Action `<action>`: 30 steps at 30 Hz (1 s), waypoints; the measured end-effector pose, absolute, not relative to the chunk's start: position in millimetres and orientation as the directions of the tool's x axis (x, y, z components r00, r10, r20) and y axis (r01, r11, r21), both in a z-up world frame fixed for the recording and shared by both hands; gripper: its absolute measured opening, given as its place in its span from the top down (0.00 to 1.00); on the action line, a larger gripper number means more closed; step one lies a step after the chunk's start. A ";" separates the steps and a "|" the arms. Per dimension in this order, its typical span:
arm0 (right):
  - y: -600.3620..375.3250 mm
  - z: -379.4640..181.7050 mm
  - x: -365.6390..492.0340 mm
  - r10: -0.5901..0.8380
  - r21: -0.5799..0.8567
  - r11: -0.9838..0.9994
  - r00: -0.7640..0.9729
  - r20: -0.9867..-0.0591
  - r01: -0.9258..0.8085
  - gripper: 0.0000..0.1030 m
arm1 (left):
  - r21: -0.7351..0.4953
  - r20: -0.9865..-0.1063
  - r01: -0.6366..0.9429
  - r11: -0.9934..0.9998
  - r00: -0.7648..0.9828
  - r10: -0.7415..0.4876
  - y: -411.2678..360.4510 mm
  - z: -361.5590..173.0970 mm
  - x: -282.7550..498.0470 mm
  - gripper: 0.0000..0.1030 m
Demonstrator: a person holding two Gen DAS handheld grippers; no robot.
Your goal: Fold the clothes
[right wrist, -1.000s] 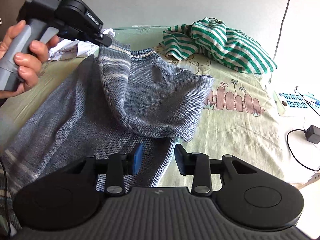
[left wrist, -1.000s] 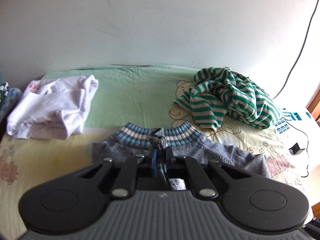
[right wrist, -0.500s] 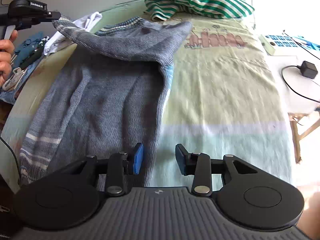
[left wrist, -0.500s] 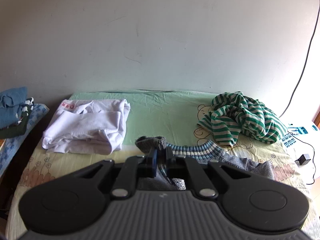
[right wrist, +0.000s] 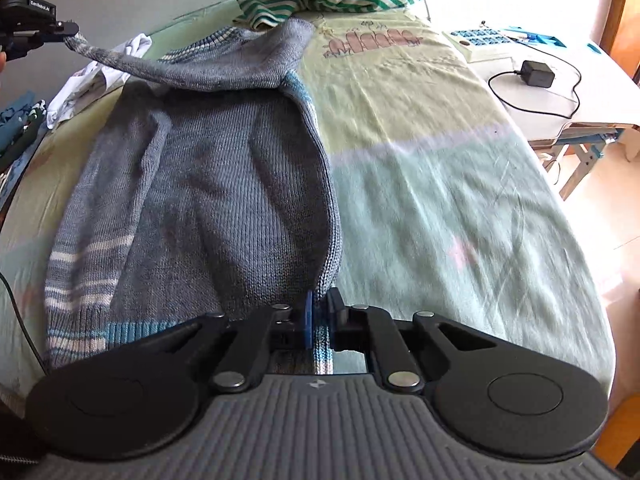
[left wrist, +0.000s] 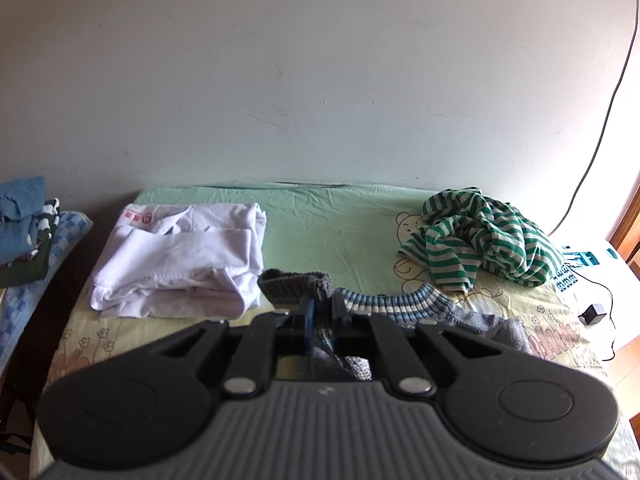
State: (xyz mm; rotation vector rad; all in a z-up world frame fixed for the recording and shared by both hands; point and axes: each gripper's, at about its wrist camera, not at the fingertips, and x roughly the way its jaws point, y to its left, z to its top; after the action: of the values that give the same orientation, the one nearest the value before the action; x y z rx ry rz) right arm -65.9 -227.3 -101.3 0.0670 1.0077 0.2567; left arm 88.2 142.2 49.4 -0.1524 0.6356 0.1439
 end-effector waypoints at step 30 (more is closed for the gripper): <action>-123.9 -110.2 -91.4 0.370 0.135 0.858 0.412 -0.833 -0.496 0.92 | -0.006 -0.522 -0.300 0.954 0.814 0.253 206.1 64.0 44.4 0.97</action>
State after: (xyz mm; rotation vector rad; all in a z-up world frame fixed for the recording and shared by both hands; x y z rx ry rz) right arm -91.4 -123.9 -110.2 -0.1399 1.0082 0.5465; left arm 44.4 206.1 64.0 -0.0891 0.5442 0.2958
